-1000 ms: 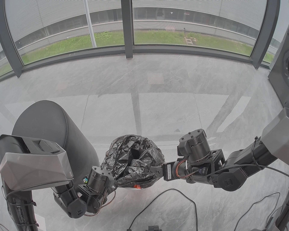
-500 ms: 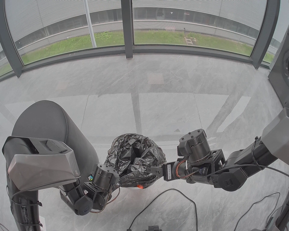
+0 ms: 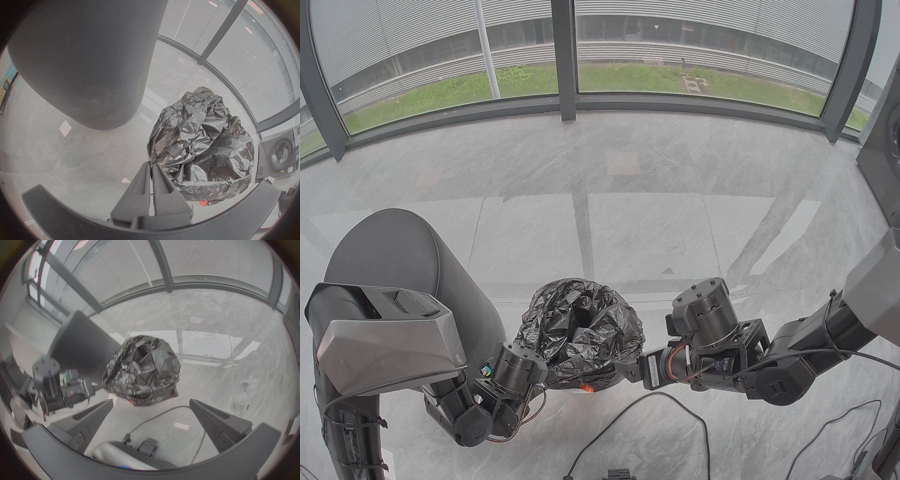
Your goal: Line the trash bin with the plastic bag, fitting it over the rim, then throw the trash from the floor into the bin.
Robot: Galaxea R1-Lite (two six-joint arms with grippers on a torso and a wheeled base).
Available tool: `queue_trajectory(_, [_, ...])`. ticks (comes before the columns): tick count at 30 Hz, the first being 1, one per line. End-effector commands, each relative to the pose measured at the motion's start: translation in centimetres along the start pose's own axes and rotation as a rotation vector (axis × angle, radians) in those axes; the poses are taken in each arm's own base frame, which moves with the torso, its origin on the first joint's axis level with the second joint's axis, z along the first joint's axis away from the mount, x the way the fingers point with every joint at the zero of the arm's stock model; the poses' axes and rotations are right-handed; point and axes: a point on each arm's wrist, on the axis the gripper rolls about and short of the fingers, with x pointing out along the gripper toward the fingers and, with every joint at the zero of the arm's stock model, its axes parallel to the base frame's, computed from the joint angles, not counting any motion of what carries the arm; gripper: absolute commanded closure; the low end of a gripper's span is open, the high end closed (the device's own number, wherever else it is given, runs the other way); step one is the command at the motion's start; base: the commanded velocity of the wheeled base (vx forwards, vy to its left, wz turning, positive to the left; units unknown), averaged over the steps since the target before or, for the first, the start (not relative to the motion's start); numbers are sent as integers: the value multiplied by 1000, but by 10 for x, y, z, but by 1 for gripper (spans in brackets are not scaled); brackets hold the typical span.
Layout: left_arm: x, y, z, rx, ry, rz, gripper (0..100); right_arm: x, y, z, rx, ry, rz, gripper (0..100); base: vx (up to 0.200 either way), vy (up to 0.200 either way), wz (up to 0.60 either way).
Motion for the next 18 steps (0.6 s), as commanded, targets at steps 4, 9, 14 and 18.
queue_trajectory(4, [0,-5,3,-16,-11,-20,100,-6,-4,-30,-232,106,38,0,0,0,0])
queue_trajectory(9, [0,-6,4,-18,-13,-23,100,-2,-14,-29,-486,118,113,0,0,0,0])
queue_trajectory(14, [0,-7,4,-19,-15,-26,100,7,-20,-31,-553,125,133,0,0,0,0])
queue_trajectory(18, [-1,-5,4,-19,-12,-21,100,25,-18,-24,-544,84,179,0,0,0,0])
